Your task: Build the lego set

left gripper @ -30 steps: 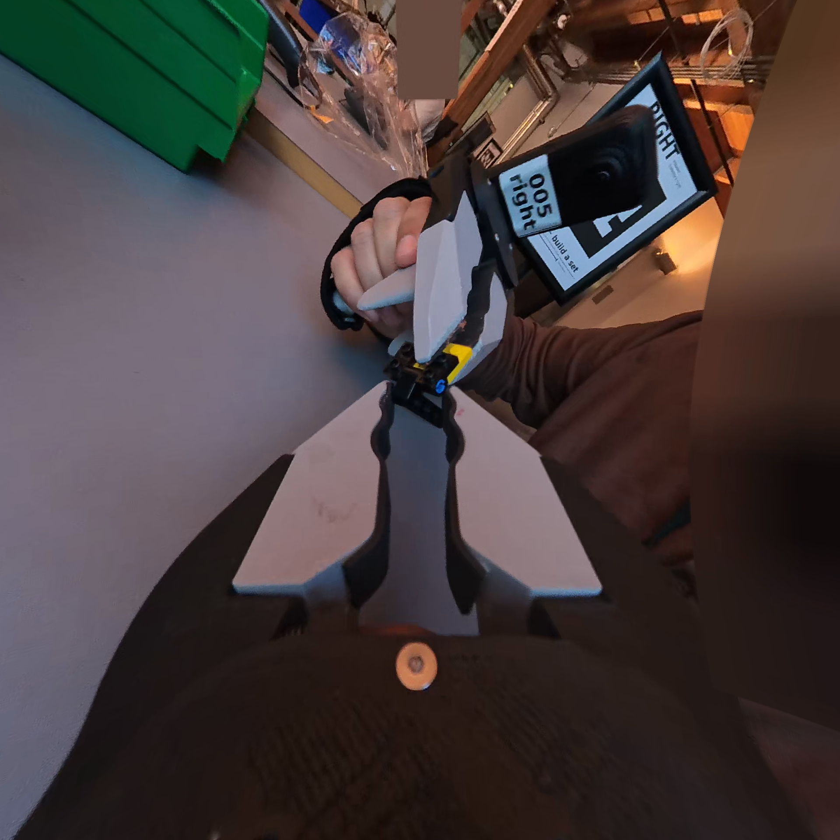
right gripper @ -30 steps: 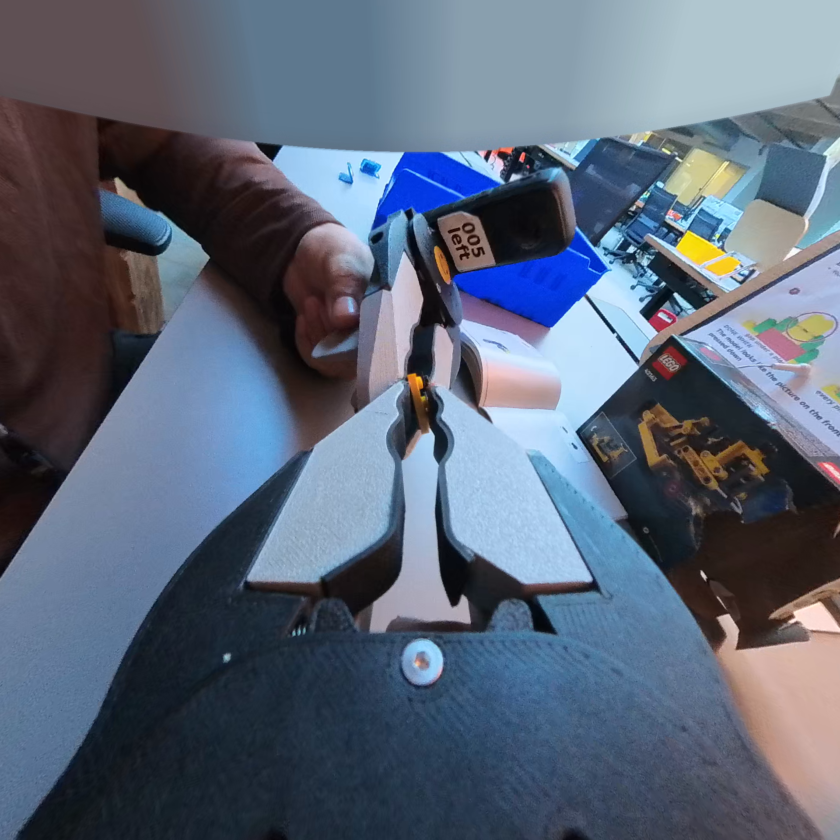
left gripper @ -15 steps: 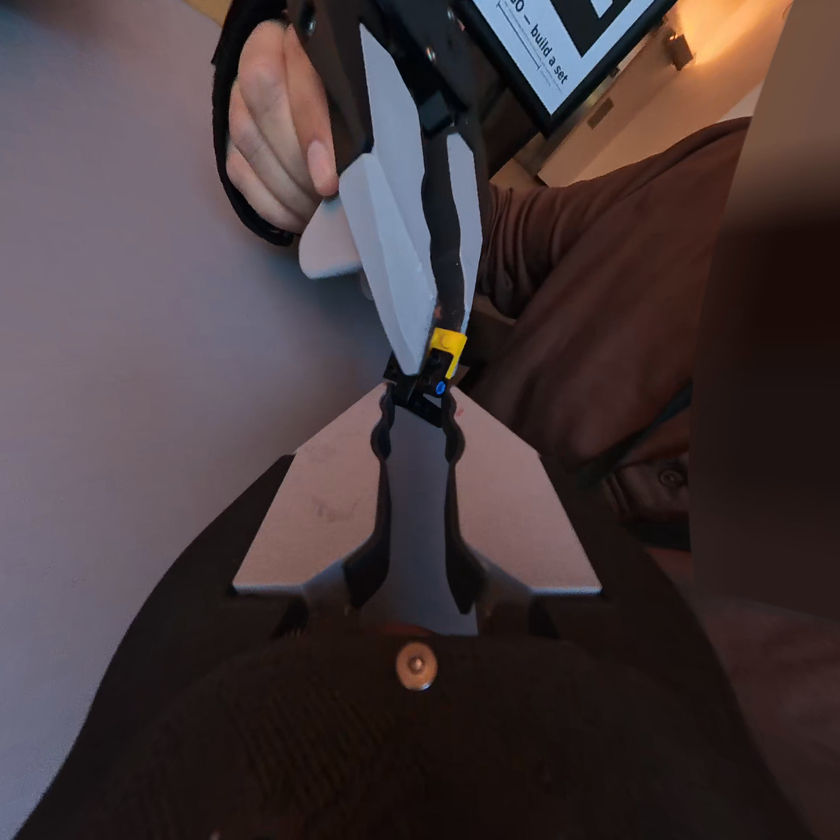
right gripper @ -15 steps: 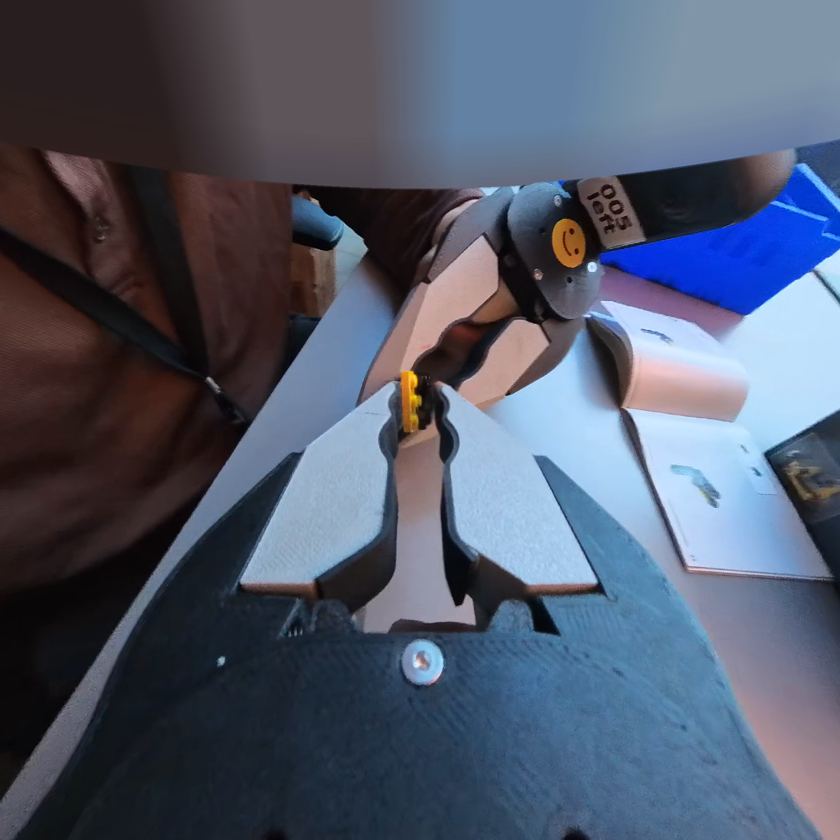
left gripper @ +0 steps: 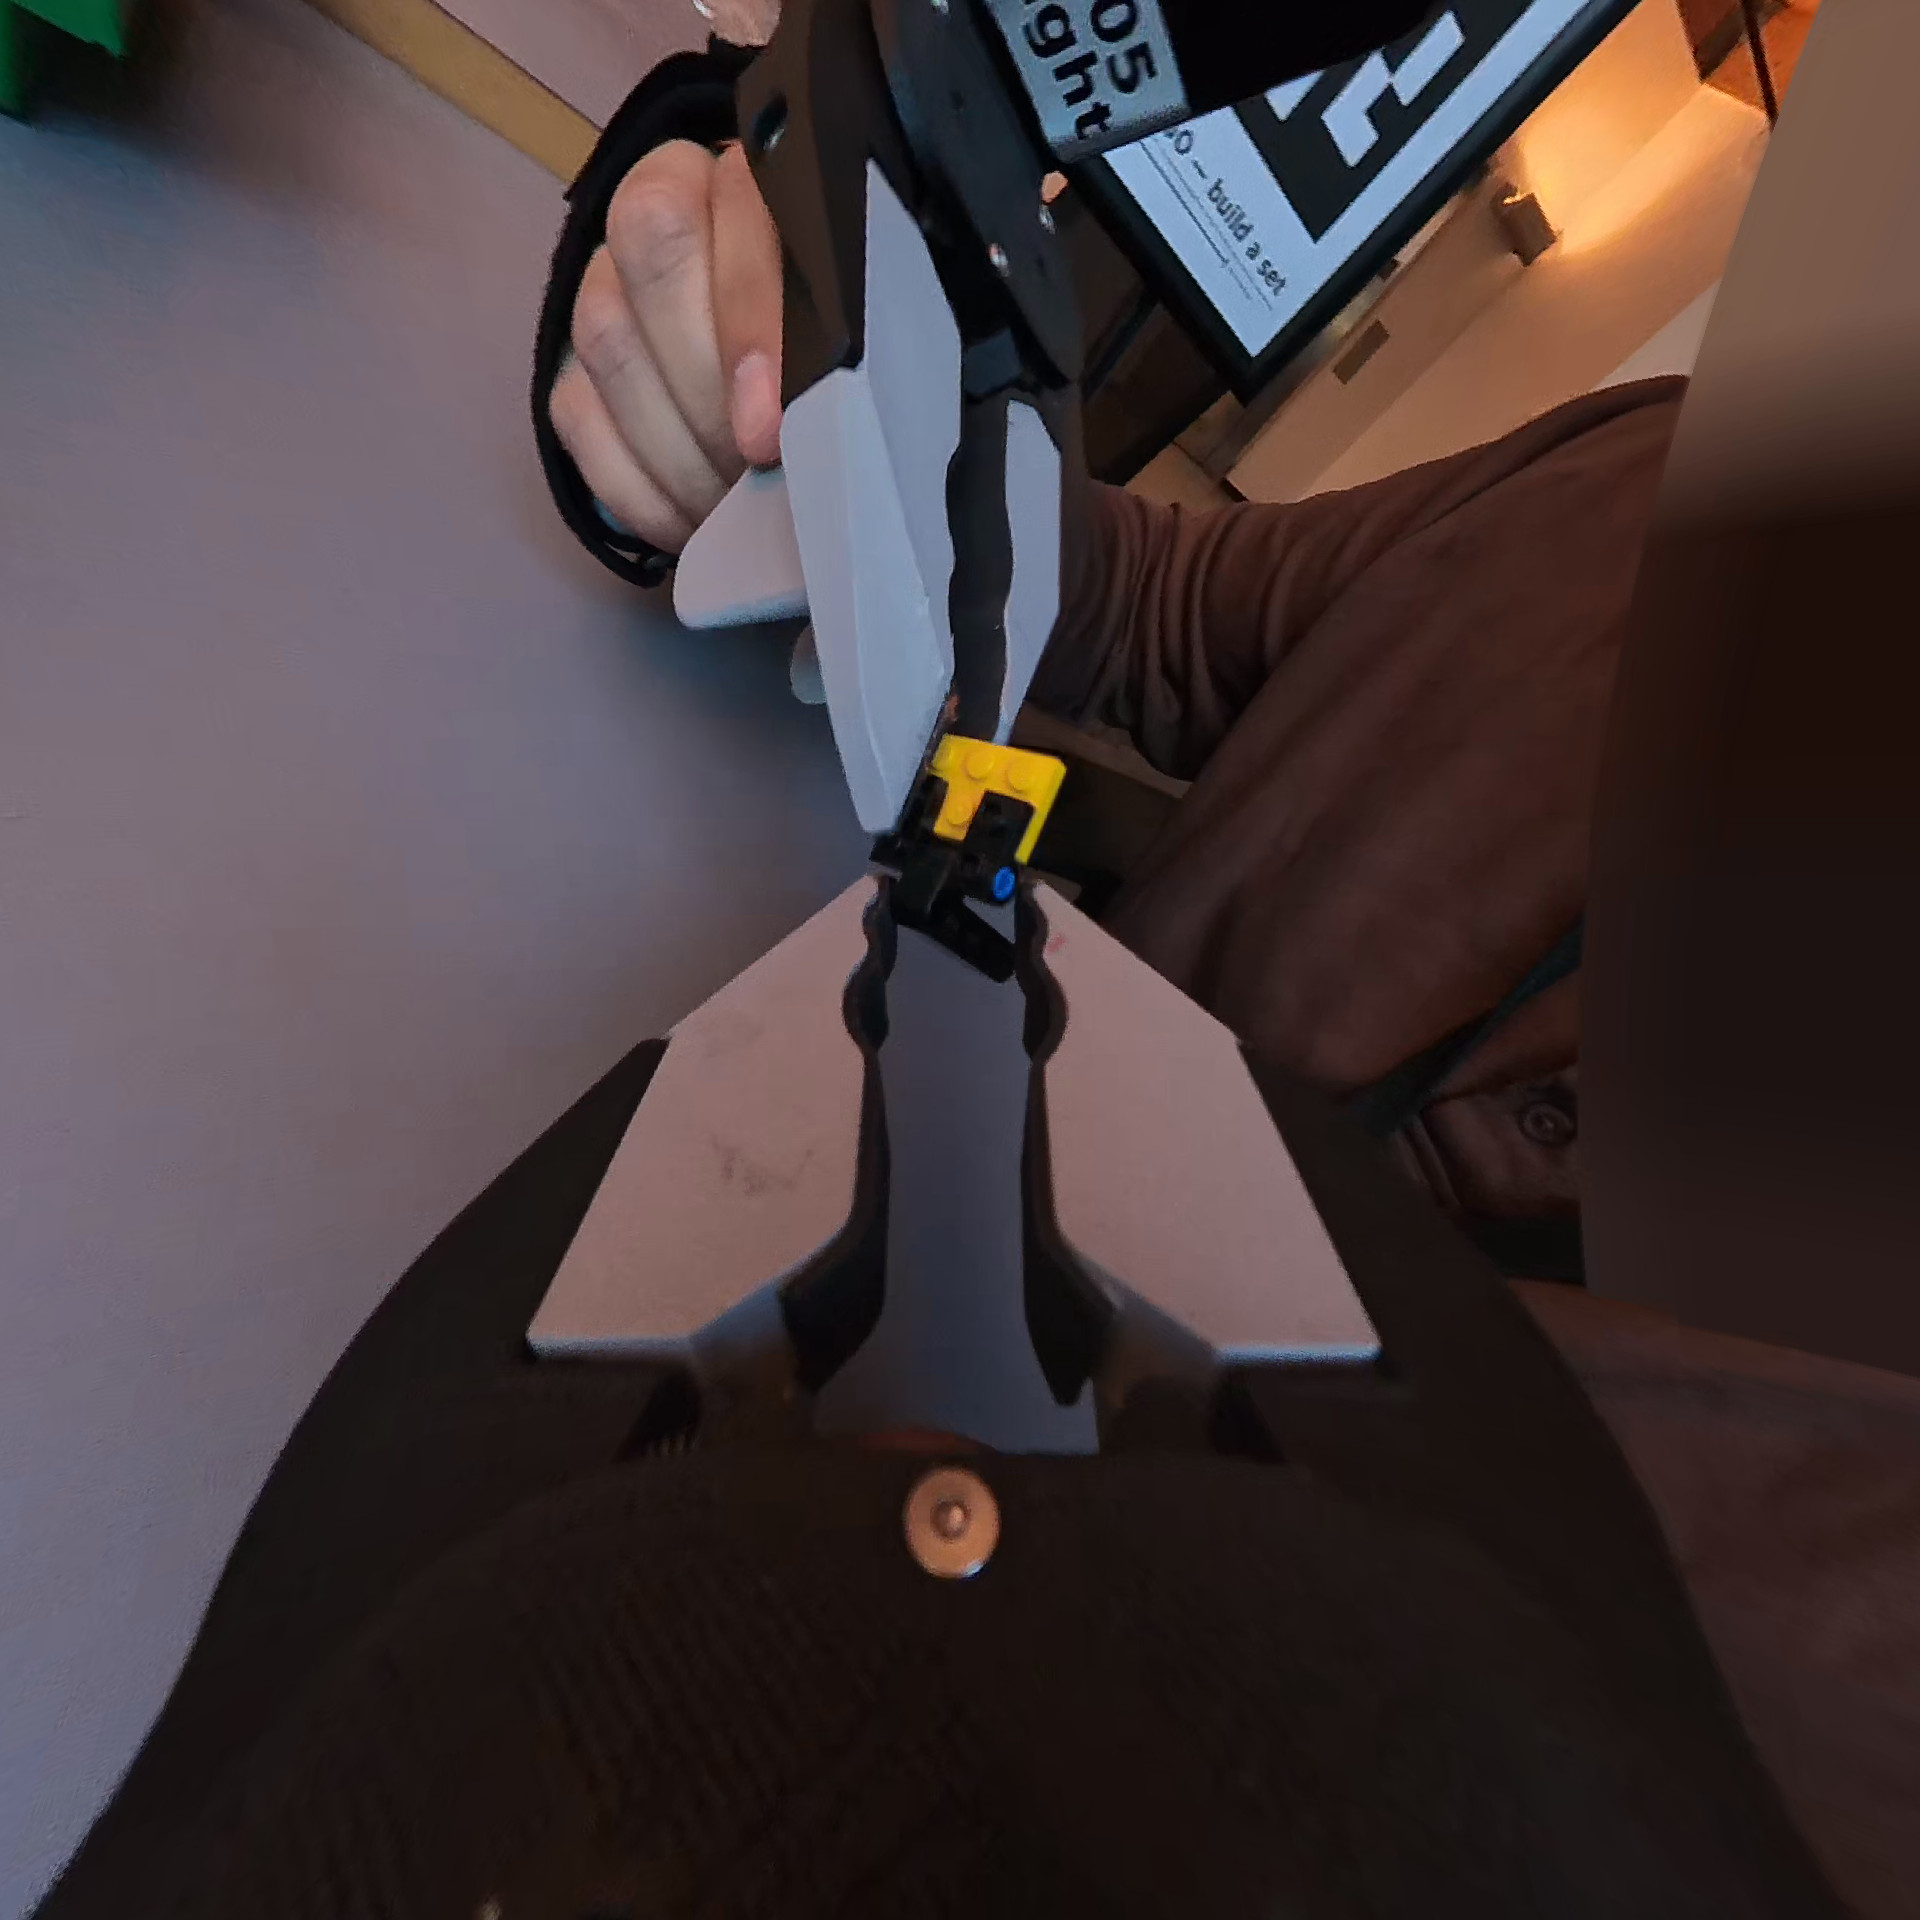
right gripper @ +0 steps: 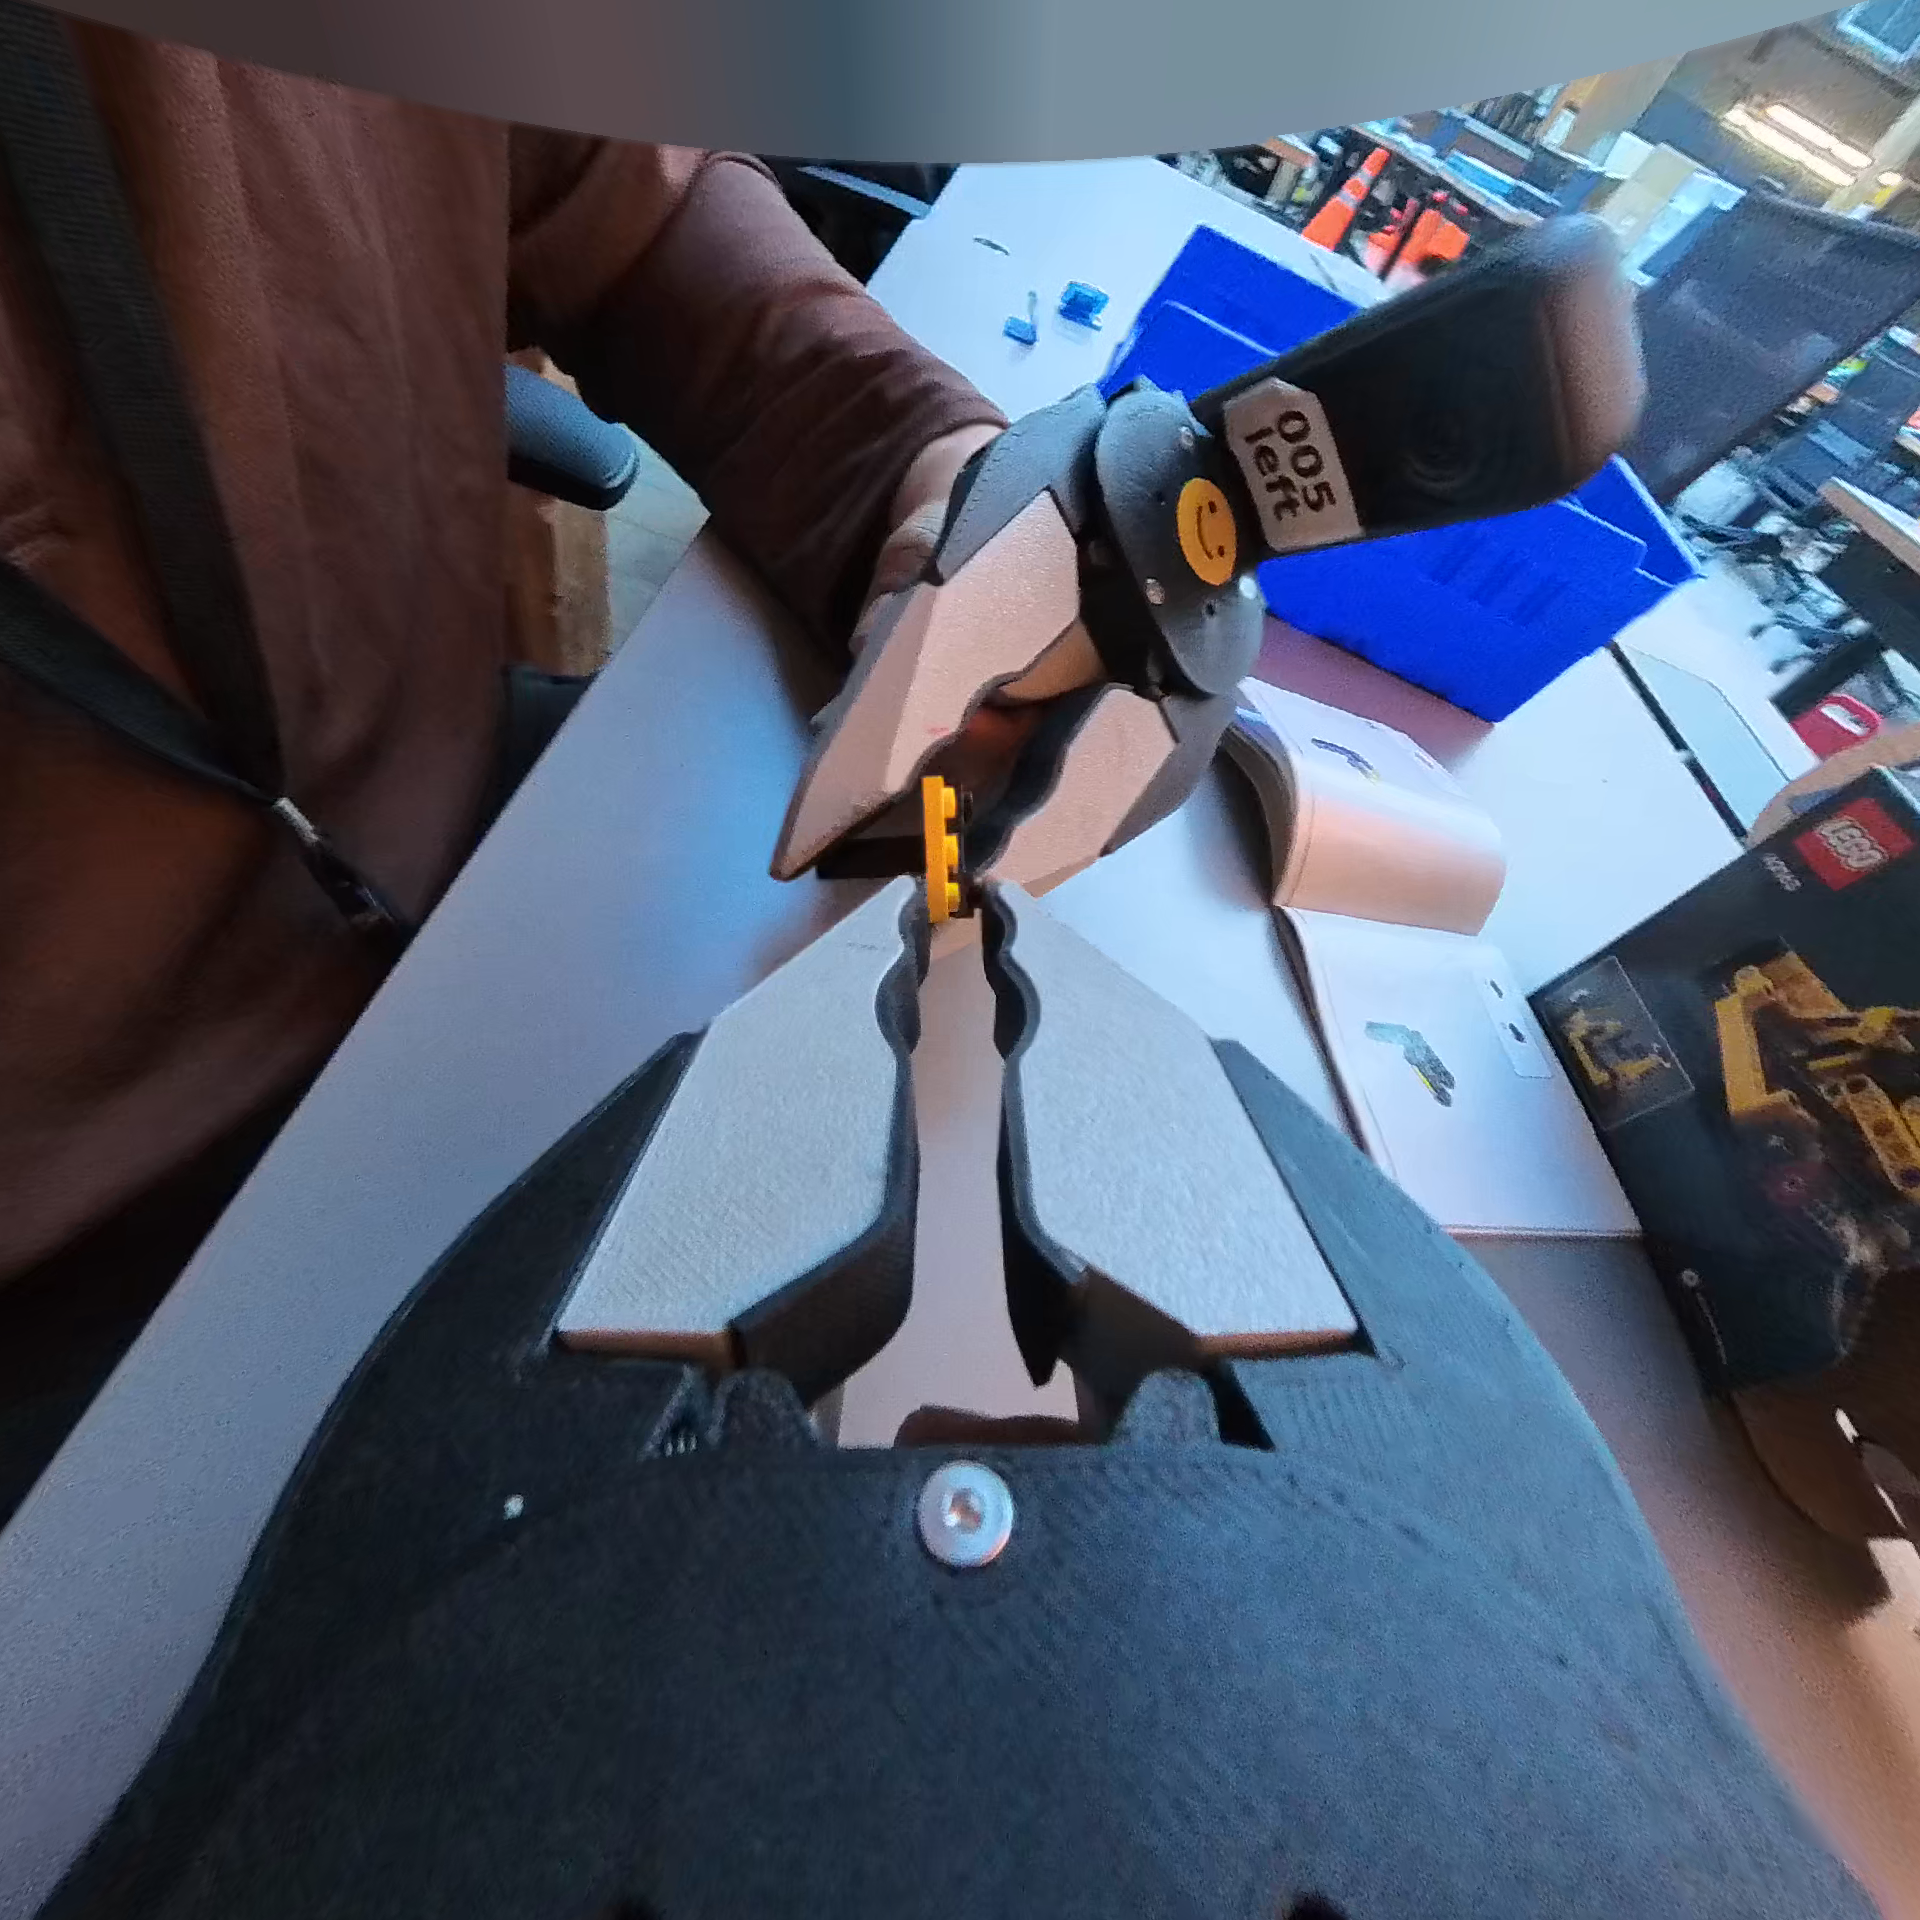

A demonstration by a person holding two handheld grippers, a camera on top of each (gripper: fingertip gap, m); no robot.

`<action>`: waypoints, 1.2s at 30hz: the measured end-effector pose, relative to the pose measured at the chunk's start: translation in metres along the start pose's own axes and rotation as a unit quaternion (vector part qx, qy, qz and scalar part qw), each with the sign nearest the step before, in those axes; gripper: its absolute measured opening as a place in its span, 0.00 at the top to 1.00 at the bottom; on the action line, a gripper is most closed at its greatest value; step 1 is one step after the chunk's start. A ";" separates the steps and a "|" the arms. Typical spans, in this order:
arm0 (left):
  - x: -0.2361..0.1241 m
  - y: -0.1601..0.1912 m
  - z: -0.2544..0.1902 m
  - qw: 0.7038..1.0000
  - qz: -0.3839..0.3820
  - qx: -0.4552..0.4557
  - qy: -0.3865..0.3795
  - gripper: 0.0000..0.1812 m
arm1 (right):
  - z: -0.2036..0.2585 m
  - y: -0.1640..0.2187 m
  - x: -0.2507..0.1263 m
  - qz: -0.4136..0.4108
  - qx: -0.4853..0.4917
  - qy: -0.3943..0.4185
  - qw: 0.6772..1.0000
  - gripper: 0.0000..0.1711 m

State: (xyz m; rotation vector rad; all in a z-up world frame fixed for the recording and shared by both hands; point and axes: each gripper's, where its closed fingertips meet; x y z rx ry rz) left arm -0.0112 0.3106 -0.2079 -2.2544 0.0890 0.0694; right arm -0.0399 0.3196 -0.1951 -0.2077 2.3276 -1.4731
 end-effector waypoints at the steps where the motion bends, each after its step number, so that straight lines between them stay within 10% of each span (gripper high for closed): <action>1: -0.003 0.000 0.004 1.000 0.002 -0.001 -0.013 0.86 | -0.005 0.001 0.001 0.002 0.000 0.014 1.000 0.97; 7: -0.036 -0.007 0.041 0.987 -0.003 0.016 -0.160 0.78 | -0.068 0.023 -0.008 0.062 -0.094 0.209 0.971 0.97; 14: -0.054 -0.025 0.052 0.962 -0.014 0.103 -0.254 0.82 | -0.047 0.042 0.013 0.122 -0.106 0.177 0.971 0.96; 36: -0.045 -0.037 0.032 0.948 -0.009 0.229 -0.222 0.95 | -0.039 0.012 0.005 0.087 -0.114 0.191 0.971 0.97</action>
Point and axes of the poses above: each gripper's, where its closed fingertips meet, x out along the fingers, y out of its underside, z = x × y across the jaws, and after that the axes turned 15 degrees about y, right-handed
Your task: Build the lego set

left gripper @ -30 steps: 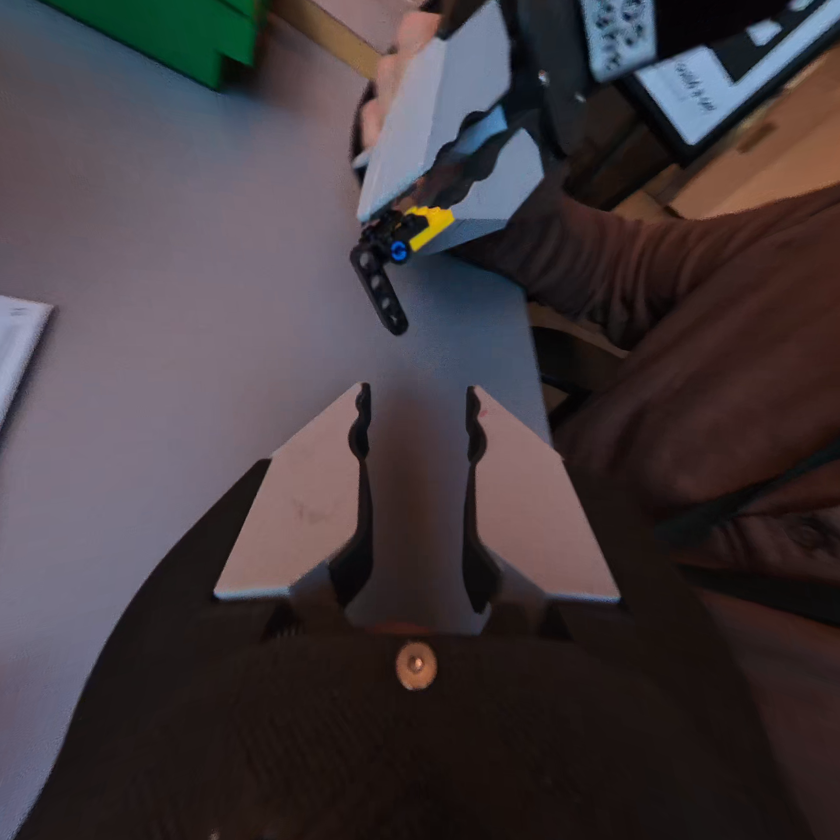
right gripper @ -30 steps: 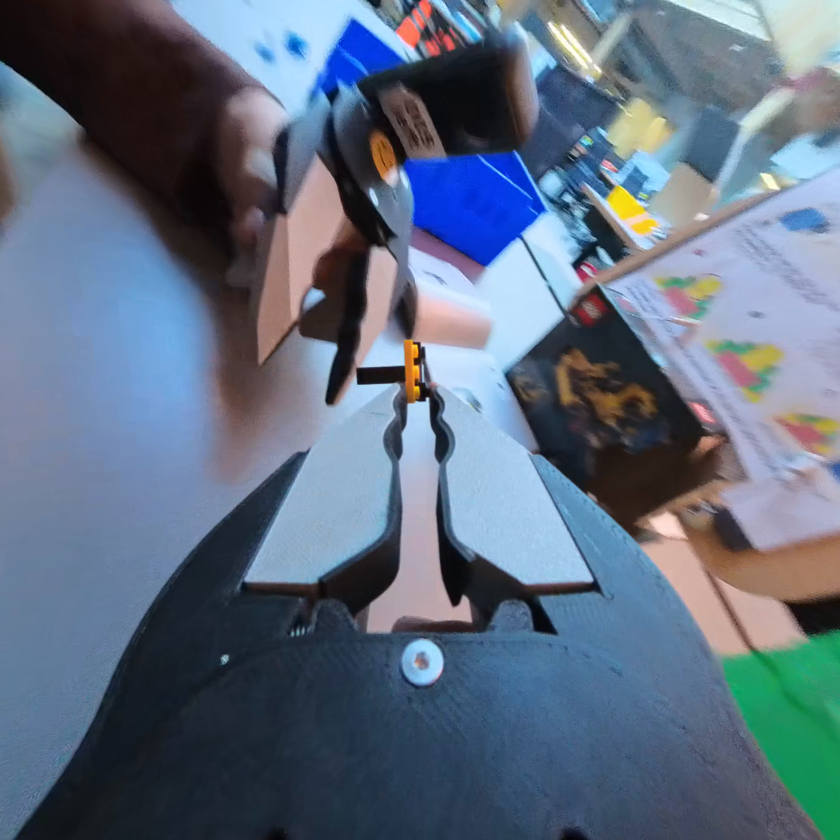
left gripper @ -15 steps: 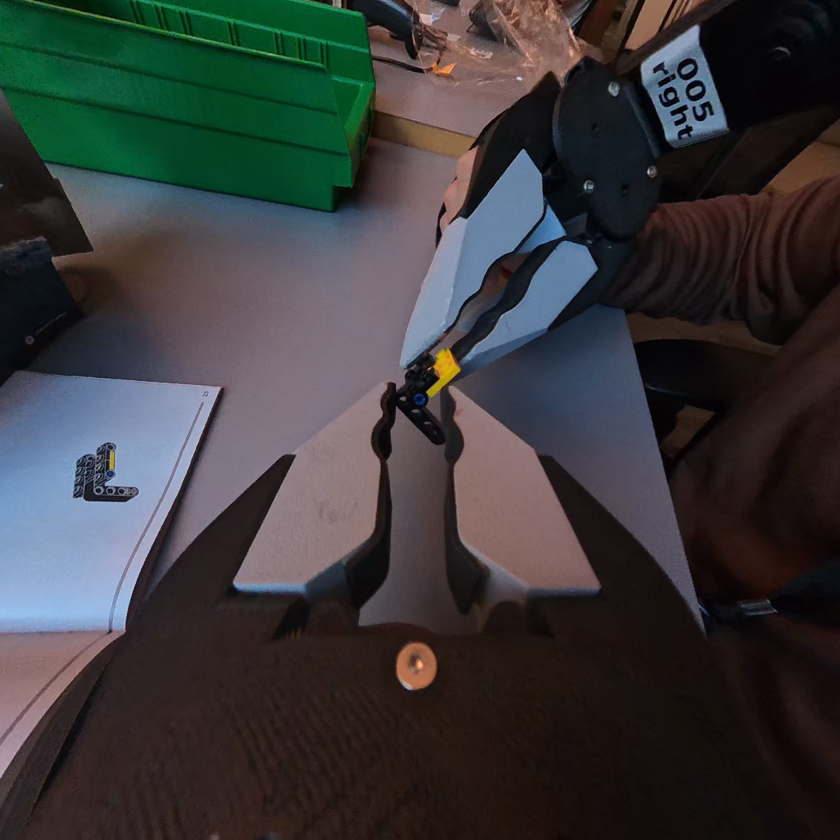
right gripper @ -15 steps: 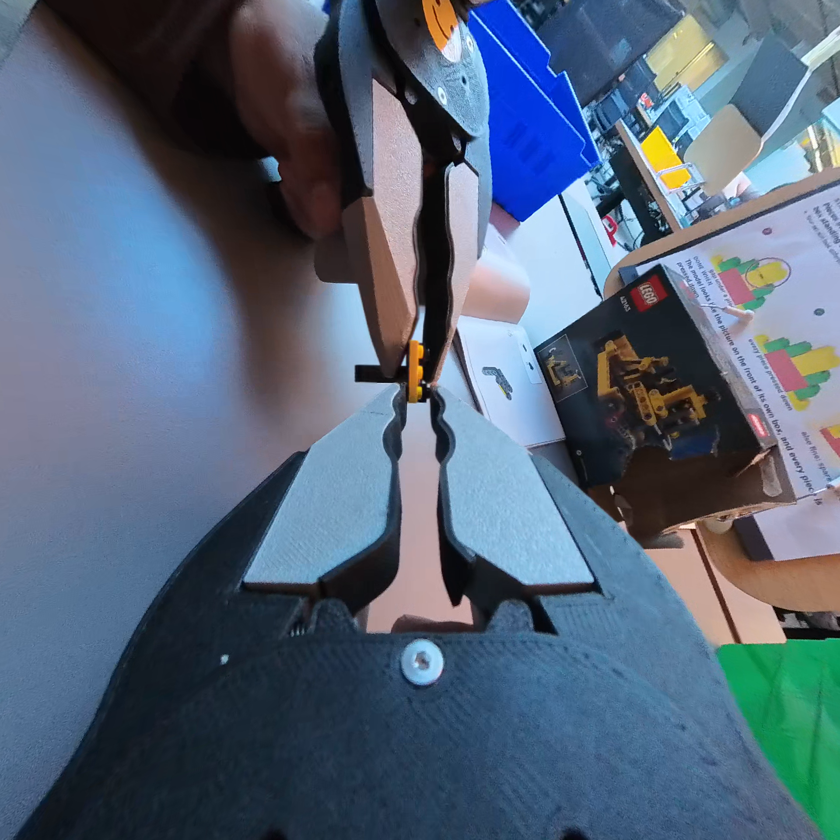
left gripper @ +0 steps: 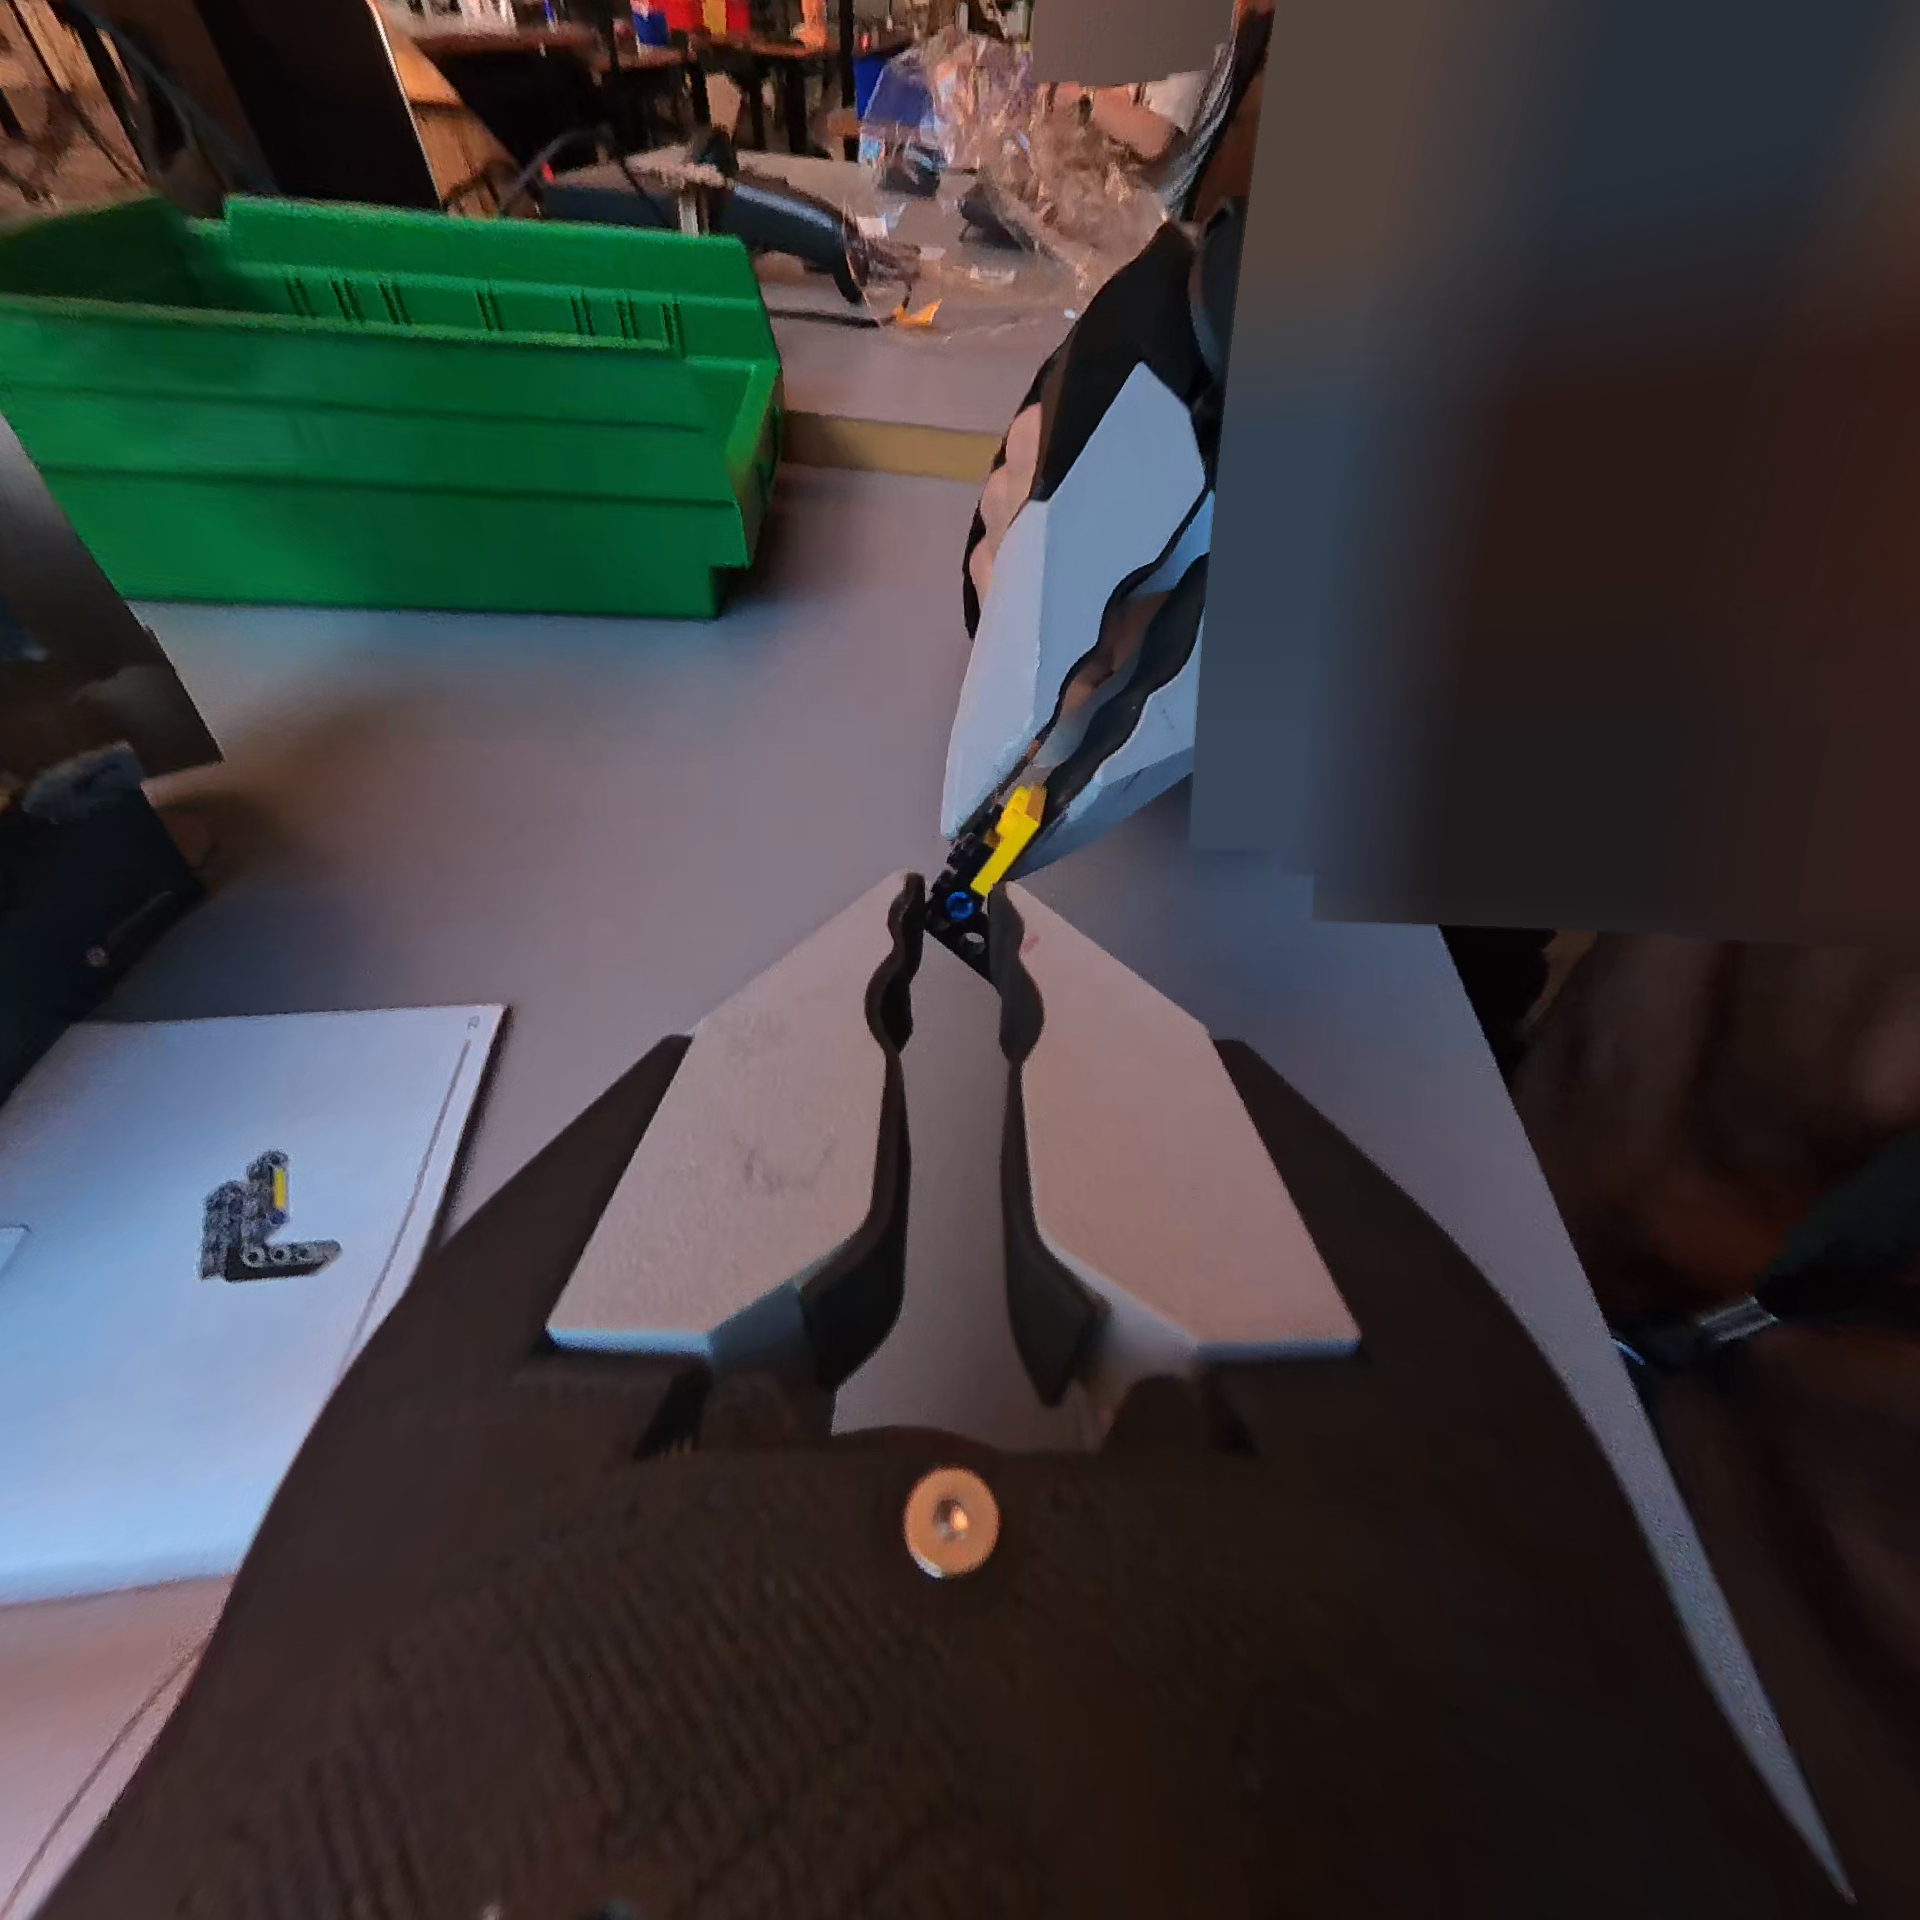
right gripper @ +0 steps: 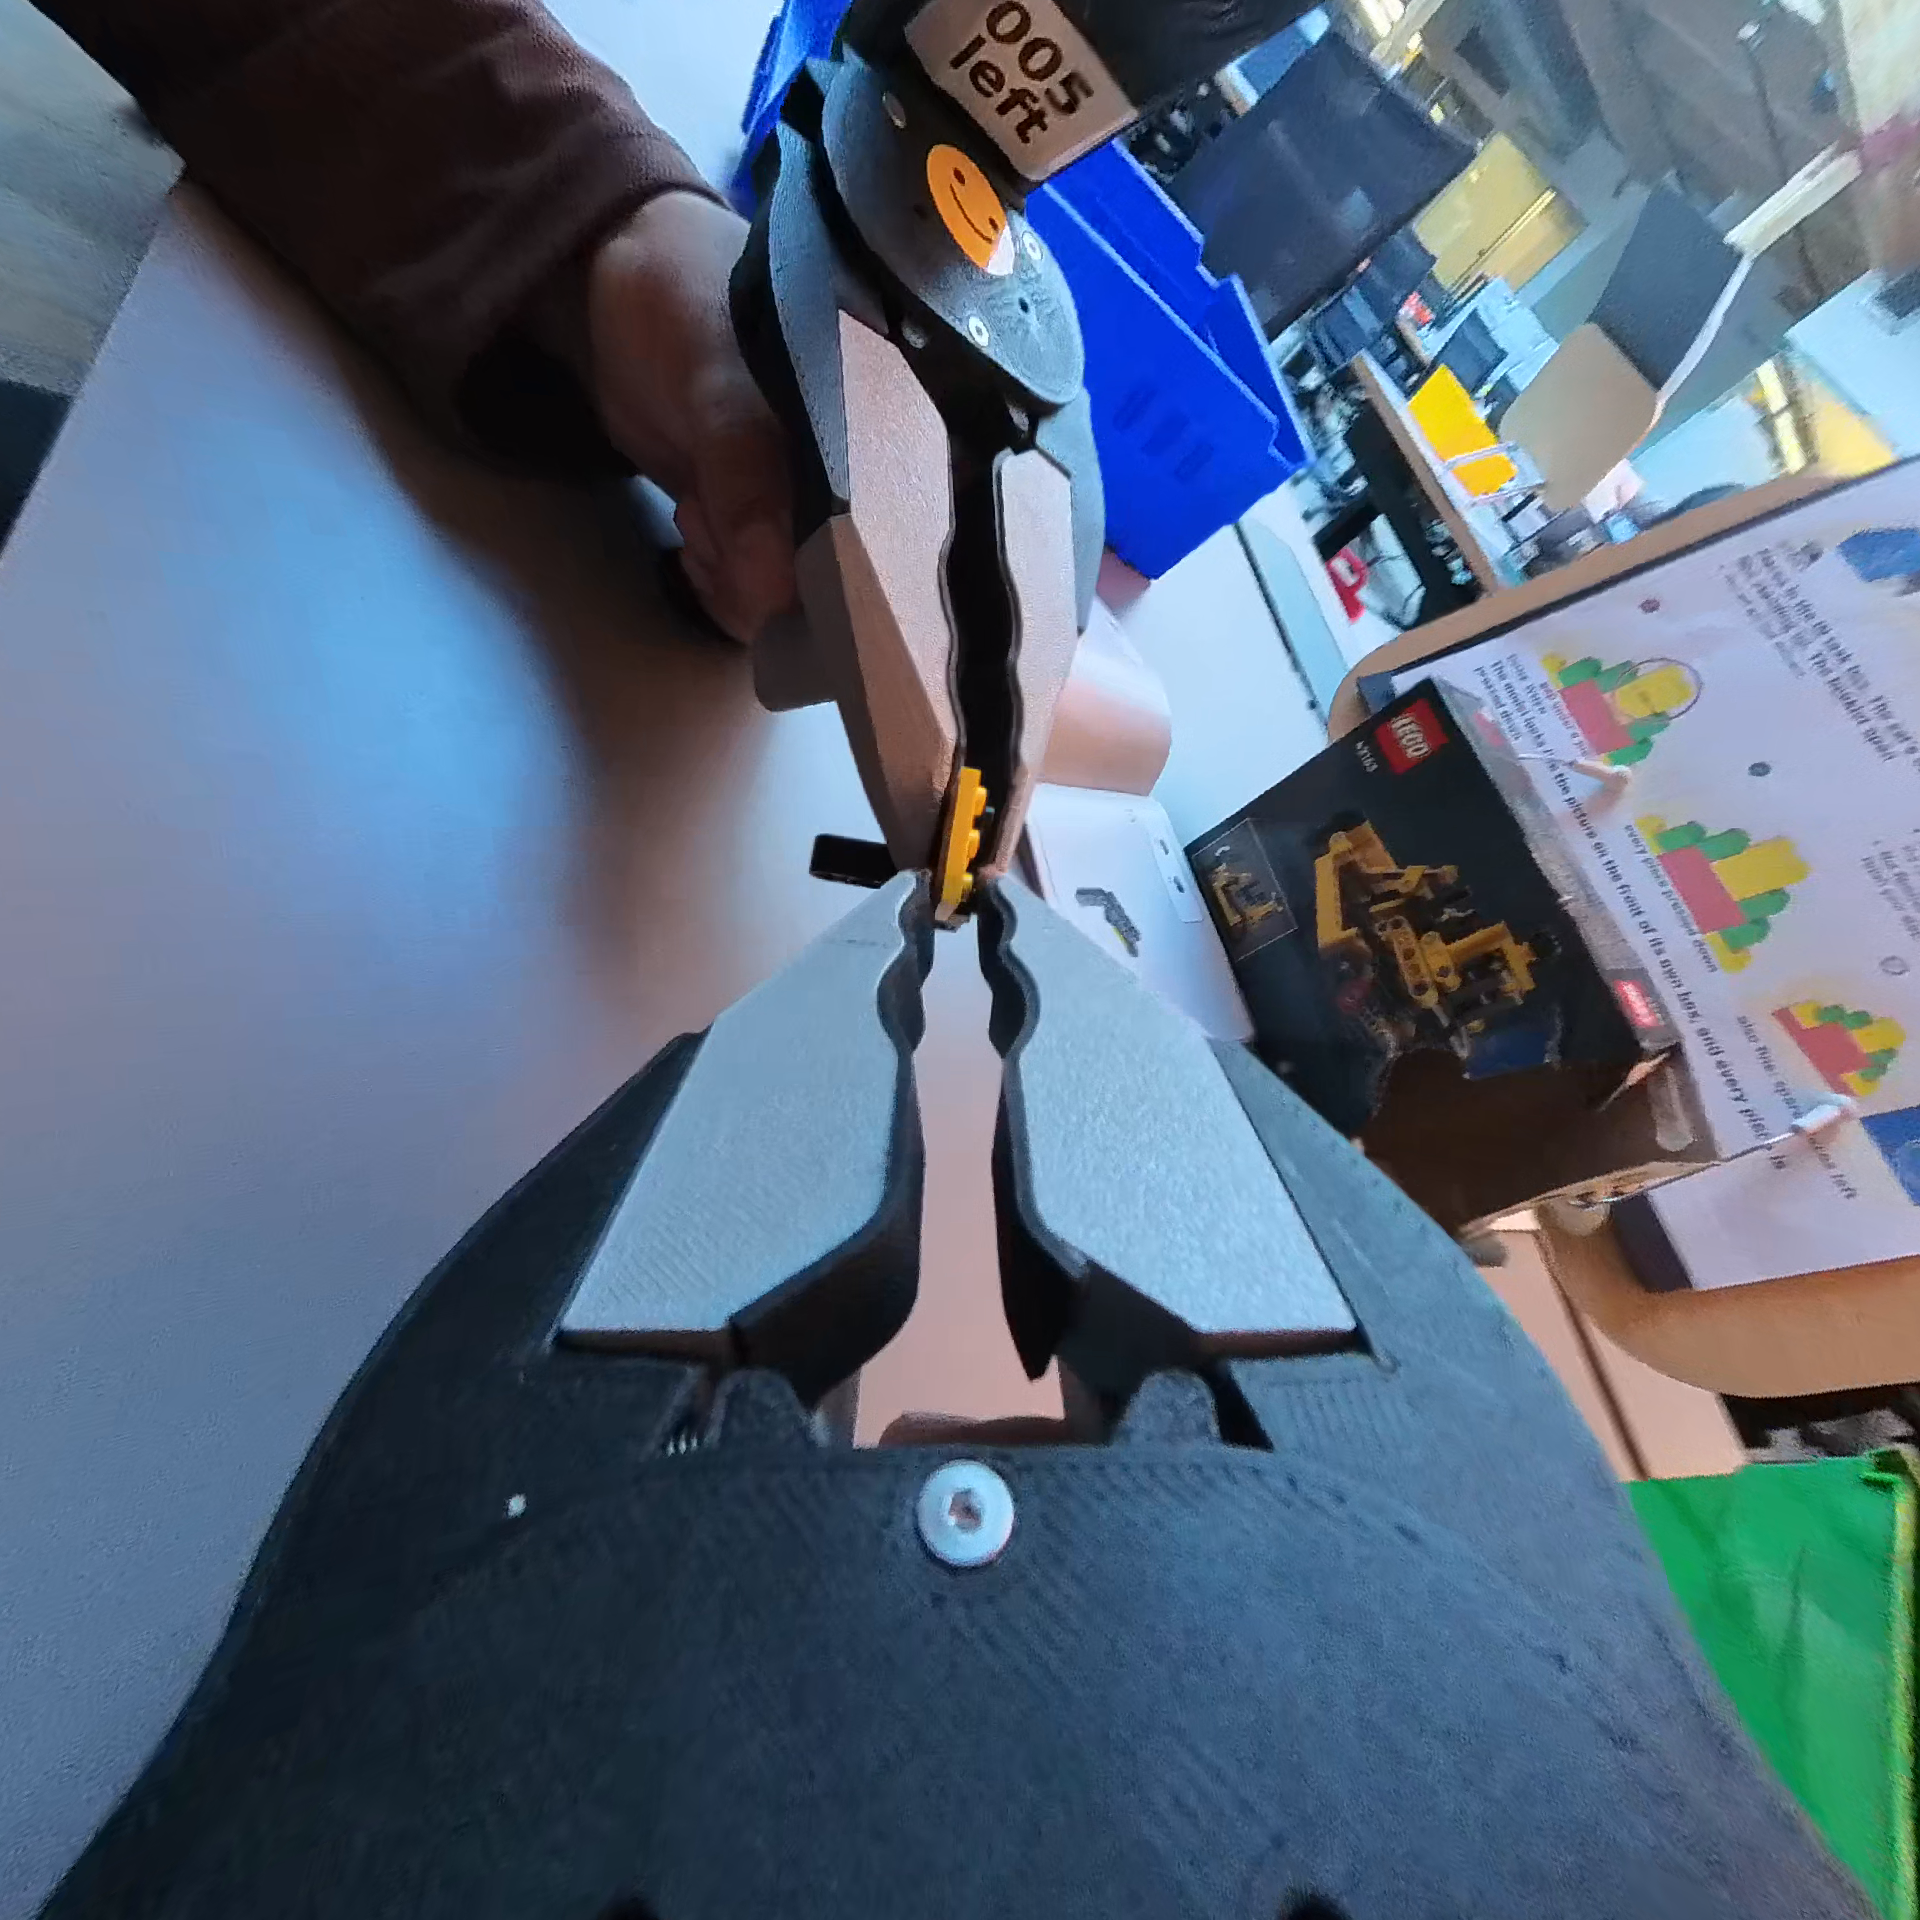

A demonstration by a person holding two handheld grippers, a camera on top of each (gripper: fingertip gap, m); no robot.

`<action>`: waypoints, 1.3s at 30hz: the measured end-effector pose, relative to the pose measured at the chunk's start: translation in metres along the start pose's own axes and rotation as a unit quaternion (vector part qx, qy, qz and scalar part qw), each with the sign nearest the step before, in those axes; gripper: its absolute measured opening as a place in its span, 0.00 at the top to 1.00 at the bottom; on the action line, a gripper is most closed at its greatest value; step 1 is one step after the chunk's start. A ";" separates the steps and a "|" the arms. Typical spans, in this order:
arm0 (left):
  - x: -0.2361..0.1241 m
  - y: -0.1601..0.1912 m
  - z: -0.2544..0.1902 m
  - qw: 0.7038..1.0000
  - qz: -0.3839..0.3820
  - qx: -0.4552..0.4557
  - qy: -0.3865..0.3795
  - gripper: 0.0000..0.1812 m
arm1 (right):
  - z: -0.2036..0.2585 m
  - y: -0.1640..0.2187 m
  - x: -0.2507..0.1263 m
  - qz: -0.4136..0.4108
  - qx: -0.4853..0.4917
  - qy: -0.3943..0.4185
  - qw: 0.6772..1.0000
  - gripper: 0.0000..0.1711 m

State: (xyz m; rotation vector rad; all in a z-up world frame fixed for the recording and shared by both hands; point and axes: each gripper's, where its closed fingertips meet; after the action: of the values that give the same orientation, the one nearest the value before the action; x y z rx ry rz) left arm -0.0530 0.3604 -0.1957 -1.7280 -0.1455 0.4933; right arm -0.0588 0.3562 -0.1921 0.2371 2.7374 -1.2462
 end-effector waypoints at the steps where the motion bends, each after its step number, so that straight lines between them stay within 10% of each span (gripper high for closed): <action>1: -0.001 -0.003 -0.001 1.000 -0.008 0.019 -0.003 0.95 | -0.001 -0.004 -0.001 -0.010 -0.009 0.009 1.000 0.97; 21: -0.021 -0.055 -0.038 0.959 -0.226 0.146 0.091 0.96 | -0.017 -0.058 -0.025 -0.154 0.076 0.025 0.985 0.93; 35: -0.010 -0.050 -0.031 0.970 -0.184 0.148 0.051 0.96 | -0.017 -0.049 -0.022 -0.137 0.089 0.008 0.987 0.97; 39: -0.010 -0.038 -0.017 0.986 -0.134 0.092 0.025 0.76 | -0.022 -0.005 -0.008 -0.038 0.091 -0.005 0.995 0.96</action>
State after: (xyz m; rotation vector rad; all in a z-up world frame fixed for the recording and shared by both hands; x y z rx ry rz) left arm -0.0485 0.3501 -0.1541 -1.5101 -0.2830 0.2566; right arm -0.0534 0.3690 -0.1732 0.1451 2.6494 -1.5139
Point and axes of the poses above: each gripper's, where its closed fingertips meet, x out along the fingers, y out of its underside, z = x × y across the jaws, and after that the axes turned 15 degrees about y, right-handed
